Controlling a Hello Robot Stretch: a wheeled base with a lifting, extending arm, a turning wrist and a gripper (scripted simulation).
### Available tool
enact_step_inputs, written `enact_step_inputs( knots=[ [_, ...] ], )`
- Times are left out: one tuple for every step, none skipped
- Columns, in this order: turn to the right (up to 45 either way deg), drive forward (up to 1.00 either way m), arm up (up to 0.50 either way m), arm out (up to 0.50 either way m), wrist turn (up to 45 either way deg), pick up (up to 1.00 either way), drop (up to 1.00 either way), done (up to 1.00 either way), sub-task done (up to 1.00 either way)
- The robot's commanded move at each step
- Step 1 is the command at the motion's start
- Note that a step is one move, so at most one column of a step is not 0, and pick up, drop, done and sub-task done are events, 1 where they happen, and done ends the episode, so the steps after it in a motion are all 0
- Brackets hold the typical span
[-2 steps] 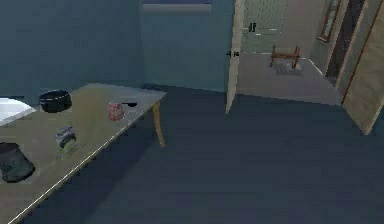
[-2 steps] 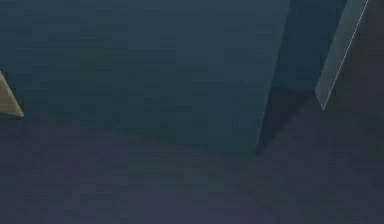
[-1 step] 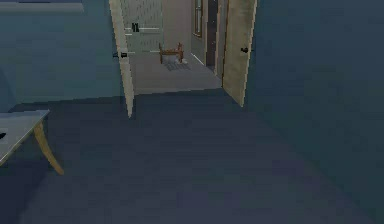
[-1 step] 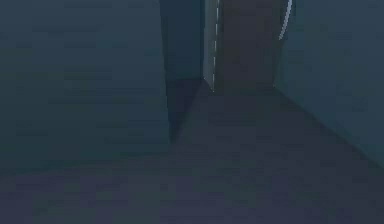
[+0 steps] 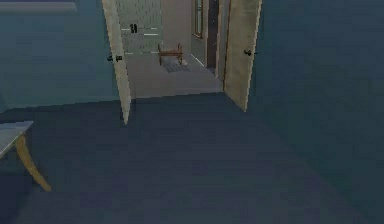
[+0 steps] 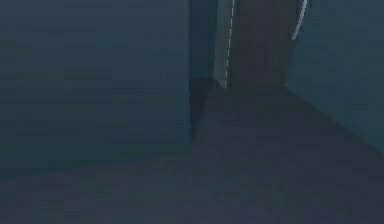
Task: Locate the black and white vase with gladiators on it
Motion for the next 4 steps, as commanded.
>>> enact_step_inputs(
  knots=[
    [0.0, 1.00, 0.00, 0.00, 0.0, 0.00, 0.00, 0.00, 0.00],
    [0.0, 1.00, 0.00, 0.00, 0.0, 0.00, 0.00, 0.00, 0.00],
    [0.0, 1.00, 0.00, 0.00, 0.0, 0.00, 0.00, 0.00, 0.00],
    [0.0, 1.00, 0.00, 0.00, 0.0, 0.00, 0.00, 0.00, 0.00]
  ],
)
